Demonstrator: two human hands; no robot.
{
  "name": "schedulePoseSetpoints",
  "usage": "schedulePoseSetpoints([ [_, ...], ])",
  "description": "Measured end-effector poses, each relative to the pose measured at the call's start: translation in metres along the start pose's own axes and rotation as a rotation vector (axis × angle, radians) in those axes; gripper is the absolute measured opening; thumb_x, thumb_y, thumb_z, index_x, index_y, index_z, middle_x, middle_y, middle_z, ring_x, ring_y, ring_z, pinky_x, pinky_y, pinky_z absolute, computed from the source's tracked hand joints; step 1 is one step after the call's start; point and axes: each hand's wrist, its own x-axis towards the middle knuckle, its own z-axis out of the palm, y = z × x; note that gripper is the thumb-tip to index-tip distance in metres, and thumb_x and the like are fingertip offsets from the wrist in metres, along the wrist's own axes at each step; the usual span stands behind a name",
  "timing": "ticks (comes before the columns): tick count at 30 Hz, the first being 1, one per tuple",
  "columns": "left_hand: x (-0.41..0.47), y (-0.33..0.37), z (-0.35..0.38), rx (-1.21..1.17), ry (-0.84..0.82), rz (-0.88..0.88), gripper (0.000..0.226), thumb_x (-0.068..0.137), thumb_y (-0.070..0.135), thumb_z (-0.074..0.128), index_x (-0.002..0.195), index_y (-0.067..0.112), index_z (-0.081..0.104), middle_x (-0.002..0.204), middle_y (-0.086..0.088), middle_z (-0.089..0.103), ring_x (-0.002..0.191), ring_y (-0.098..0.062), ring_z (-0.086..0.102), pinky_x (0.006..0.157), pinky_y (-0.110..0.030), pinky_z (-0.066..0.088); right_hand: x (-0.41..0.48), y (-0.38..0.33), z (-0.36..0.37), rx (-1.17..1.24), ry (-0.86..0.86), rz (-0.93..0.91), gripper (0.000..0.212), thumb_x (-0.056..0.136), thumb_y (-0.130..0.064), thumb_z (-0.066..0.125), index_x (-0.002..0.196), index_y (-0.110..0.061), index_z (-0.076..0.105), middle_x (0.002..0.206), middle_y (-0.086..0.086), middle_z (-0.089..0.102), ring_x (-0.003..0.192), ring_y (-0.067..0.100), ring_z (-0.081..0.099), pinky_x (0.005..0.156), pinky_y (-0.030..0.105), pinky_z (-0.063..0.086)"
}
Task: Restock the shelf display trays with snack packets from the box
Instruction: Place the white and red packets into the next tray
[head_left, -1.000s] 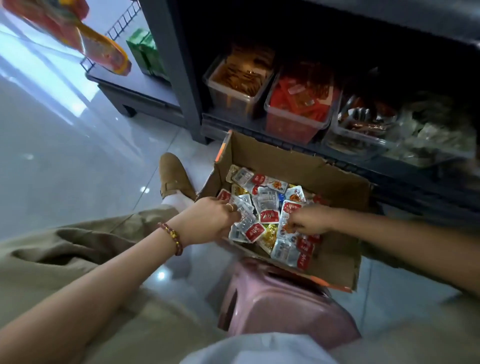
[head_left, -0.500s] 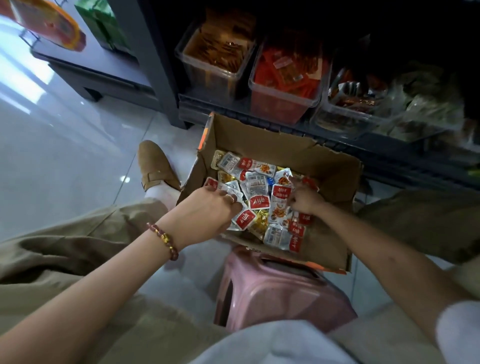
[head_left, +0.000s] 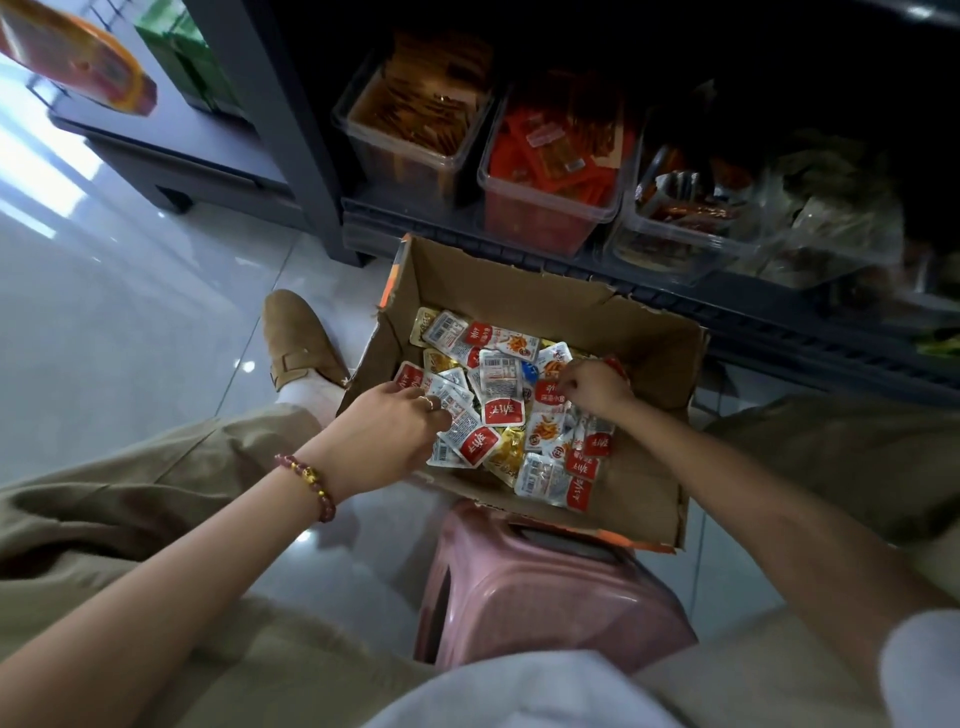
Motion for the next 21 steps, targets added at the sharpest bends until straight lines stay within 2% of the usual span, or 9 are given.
schedulePoseSetpoints([
  [4, 0.001, 0.003, 0.007, -0.152, -0.023, -0.071, 0.026, 0.083, 0.019, 0.059, 0.108, 0.019, 0.067, 0.108, 0.000, 0.065, 0.095, -0.020, 0.062, 0.081, -0.034, 0.049, -0.018, -0.006, -0.026, 0.156, 0.035, -0.136, 0.020, 0.091, -0.008, 0.056, 0.102, -0.010, 0.073, 0.114, 0.005, 0.067, 0.104, 0.018, 0.061, 0.092, 0.030, 0.047],
  [7, 0.007, 0.012, 0.005, -0.391, 0.016, -0.189, 0.047, 0.084, 0.023, 0.065, 0.129, 0.019, 0.052, 0.138, -0.007, 0.043, 0.120, -0.025, 0.050, 0.100, -0.036, 0.042, -0.040, -0.023, -0.050, 0.407, 0.024, -0.229, 0.020, 0.088, -0.001, 0.058, 0.097, -0.011, 0.072, 0.111, 0.002, 0.065, 0.100, 0.012, 0.059, 0.088, 0.025, 0.050],
  [9, 0.011, 0.019, 0.000, -0.601, 0.019, -0.236, 0.064, 0.081, 0.030, 0.072, 0.133, 0.024, 0.036, 0.146, -0.003, 0.021, 0.127, -0.023, 0.041, 0.105, -0.033, 0.040, -0.055, -0.040, -0.065, 0.578, -0.067, -0.303, 0.020, 0.088, 0.000, 0.059, 0.095, -0.015, 0.071, 0.107, 0.000, 0.064, 0.097, 0.010, 0.060, 0.086, 0.019, 0.050],
  [12, 0.015, 0.028, -0.005, -0.797, 0.085, -0.301, 0.064, 0.078, 0.027, 0.076, 0.123, 0.023, 0.032, 0.145, 0.002, 0.012, 0.128, -0.012, 0.031, 0.104, -0.027, 0.039, -0.074, -0.068, -0.079, 0.774, -0.186, -0.402, 0.023, 0.086, 0.004, 0.061, 0.102, -0.009, 0.069, 0.099, -0.003, 0.066, 0.090, 0.005, 0.064, 0.084, 0.019, 0.051],
  [14, 0.018, 0.034, -0.011, -0.957, 0.138, -0.392, 0.047, 0.082, 0.015, 0.072, 0.112, 0.027, 0.037, 0.138, 0.000, 0.031, 0.119, -0.010, 0.044, 0.097, -0.032, 0.048, -0.079, -0.081, -0.083, 0.862, -0.215, -0.426, 0.025, 0.087, 0.006, 0.059, 0.107, -0.007, 0.067, 0.102, -0.004, 0.067, 0.094, 0.002, 0.064, 0.086, 0.017, 0.049],
  [15, 0.020, 0.036, -0.013, -1.016, 0.149, -0.438, 0.041, 0.085, 0.010, 0.068, 0.105, 0.030, 0.039, 0.128, 0.002, 0.045, 0.109, -0.014, 0.055, 0.088, -0.037, 0.054, -0.080, -0.083, -0.085, 0.896, -0.259, -0.424, 0.025, 0.089, 0.004, 0.057, 0.108, -0.008, 0.067, 0.107, -0.004, 0.066, 0.101, 0.003, 0.062, 0.090, 0.019, 0.048],
  [17, 0.022, 0.038, -0.014, -0.979, 0.150, -0.477, 0.030, 0.088, 0.004, 0.063, 0.095, 0.028, 0.046, 0.108, 0.012, 0.055, 0.097, -0.014, 0.061, 0.075, -0.036, 0.056, -0.074, -0.074, -0.089, 0.959, -0.440, -0.371, 0.023, 0.094, -0.005, 0.051, 0.113, -0.008, 0.064, 0.116, -0.006, 0.064, 0.114, 0.011, 0.059, 0.098, 0.024, 0.047],
  [19, 0.023, 0.038, -0.012, -0.913, 0.147, -0.494, 0.021, 0.089, 0.005, 0.061, 0.094, 0.023, 0.052, 0.106, 0.016, 0.052, 0.100, -0.010, 0.056, 0.073, -0.020, 0.052, -0.058, -0.055, -0.084, 0.956, -0.499, -0.167, 0.024, 0.099, -0.014, 0.045, 0.117, -0.008, 0.060, 0.113, -0.005, 0.062, 0.108, 0.015, 0.062, 0.092, 0.025, 0.051],
  [21, 0.024, 0.038, -0.011, -0.918, 0.144, -0.519, 0.019, 0.089, 0.007, 0.062, 0.099, 0.022, 0.054, 0.108, 0.014, 0.051, 0.095, -0.005, 0.054, 0.066, -0.009, 0.048, -0.039, -0.029, -0.063, 0.739, -0.270, 0.189, 0.020, 0.101, -0.019, 0.044, 0.106, -0.008, 0.060, 0.096, 0.000, 0.060, 0.084, 0.014, 0.061, 0.070, 0.019, 0.051],
])
